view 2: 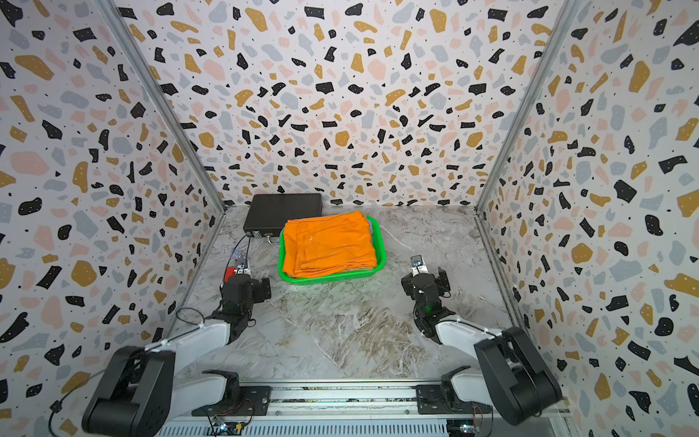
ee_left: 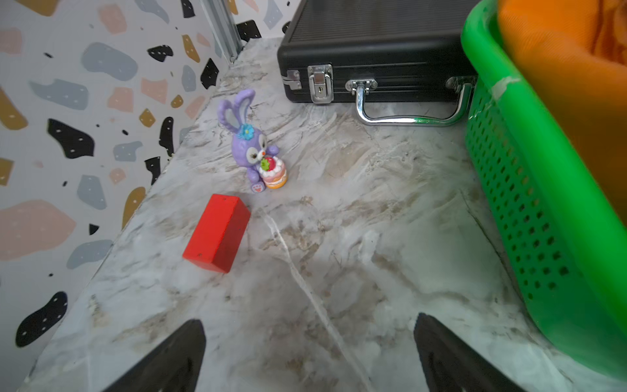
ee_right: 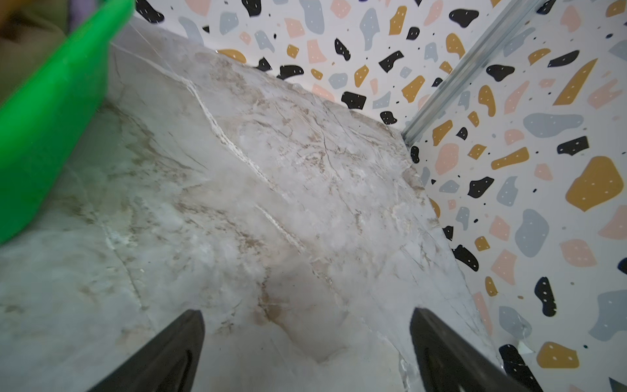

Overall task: Put the folded long pants in the basket
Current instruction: Reset both arms

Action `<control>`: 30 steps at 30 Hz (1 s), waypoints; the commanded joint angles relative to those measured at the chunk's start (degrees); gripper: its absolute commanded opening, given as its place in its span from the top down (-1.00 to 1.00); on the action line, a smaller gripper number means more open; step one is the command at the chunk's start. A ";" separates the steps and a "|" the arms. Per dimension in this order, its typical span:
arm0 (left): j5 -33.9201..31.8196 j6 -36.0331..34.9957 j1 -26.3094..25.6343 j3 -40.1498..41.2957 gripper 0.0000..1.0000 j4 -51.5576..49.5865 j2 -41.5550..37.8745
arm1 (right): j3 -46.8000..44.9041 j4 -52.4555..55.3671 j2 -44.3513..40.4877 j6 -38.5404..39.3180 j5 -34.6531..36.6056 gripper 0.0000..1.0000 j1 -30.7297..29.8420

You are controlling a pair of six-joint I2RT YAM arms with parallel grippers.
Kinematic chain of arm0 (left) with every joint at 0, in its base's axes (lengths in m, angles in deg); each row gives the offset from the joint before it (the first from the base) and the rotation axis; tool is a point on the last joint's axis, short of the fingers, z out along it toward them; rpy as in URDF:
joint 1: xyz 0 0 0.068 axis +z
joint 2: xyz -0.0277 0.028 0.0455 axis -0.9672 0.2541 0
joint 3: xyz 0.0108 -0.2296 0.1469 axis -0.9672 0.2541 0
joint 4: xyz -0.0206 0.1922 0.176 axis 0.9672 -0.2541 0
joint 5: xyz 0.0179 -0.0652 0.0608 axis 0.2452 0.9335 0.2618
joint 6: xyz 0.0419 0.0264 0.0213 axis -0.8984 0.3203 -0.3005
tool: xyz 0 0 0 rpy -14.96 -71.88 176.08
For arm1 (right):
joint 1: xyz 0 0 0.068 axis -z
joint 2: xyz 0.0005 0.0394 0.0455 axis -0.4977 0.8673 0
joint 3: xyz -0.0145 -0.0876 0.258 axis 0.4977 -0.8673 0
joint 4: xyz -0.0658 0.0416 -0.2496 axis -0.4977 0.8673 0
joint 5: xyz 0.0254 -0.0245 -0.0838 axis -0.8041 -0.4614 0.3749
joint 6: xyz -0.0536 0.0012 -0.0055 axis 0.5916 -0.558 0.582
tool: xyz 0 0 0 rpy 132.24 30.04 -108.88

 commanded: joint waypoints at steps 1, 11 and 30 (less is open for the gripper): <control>2.78 -4.42 -0.04 -2.46 -1.00 9.71 5.01 | 1.58 -5.07 3.19 4.06 -0.21 -0.99 1.23; -2.66 -3.46 -0.68 4.80 -1.00 25.92 7.78 | 5.62 -1.15 7.20 -10.16 -18.40 -0.99 21.71; -5.64 -5.71 -3.72 6.62 -1.00 29.21 7.42 | 0.05 -12.67 9.19 -6.41 -27.61 -1.00 21.47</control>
